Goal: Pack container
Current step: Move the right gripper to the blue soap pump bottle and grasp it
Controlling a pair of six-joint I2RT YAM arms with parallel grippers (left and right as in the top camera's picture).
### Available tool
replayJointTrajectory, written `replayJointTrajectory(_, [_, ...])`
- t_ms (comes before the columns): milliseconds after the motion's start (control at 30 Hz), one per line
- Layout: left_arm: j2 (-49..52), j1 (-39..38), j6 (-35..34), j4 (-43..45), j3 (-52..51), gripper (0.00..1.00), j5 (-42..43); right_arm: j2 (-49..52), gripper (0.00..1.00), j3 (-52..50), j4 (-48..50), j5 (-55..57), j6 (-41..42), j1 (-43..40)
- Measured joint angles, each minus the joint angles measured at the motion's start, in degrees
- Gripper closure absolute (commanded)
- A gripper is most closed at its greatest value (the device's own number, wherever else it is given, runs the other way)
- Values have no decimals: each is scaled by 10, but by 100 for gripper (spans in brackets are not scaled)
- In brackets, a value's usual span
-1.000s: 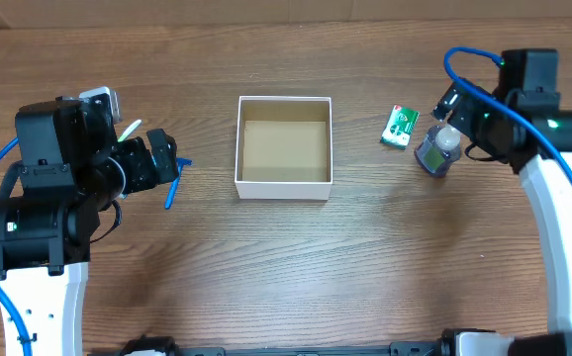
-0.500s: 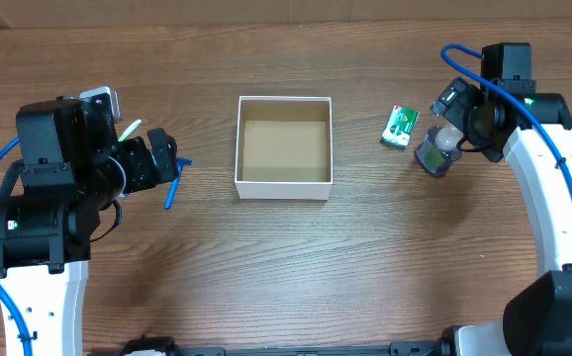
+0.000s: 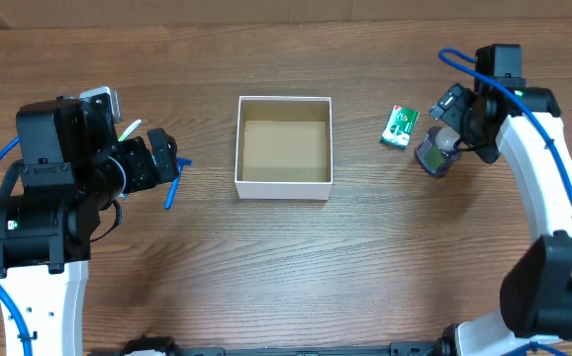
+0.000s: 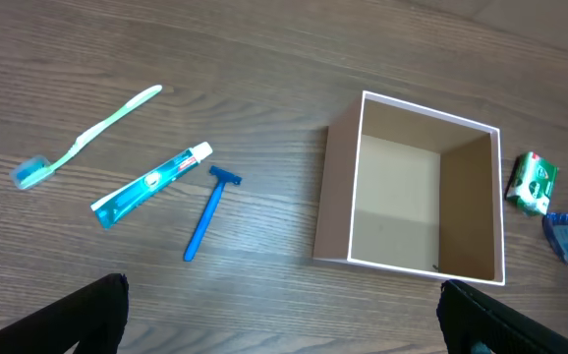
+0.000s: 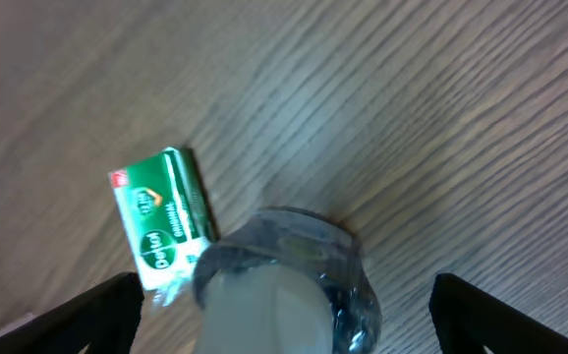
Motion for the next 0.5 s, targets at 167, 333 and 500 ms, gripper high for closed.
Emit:
replayJointTrajectory(167, [0, 0, 0, 0, 0, 0, 0, 4, 40, 0, 7, 0, 3, 0])
replayJointTrajectory(333, [0, 0, 0, 0, 0, 0, 0, 4, 58, 0, 8, 0, 3, 0])
replayJointTrajectory(500, [0, 0, 0, -1, 0, 0, 0, 4, 70, 0, 8, 0, 5, 0])
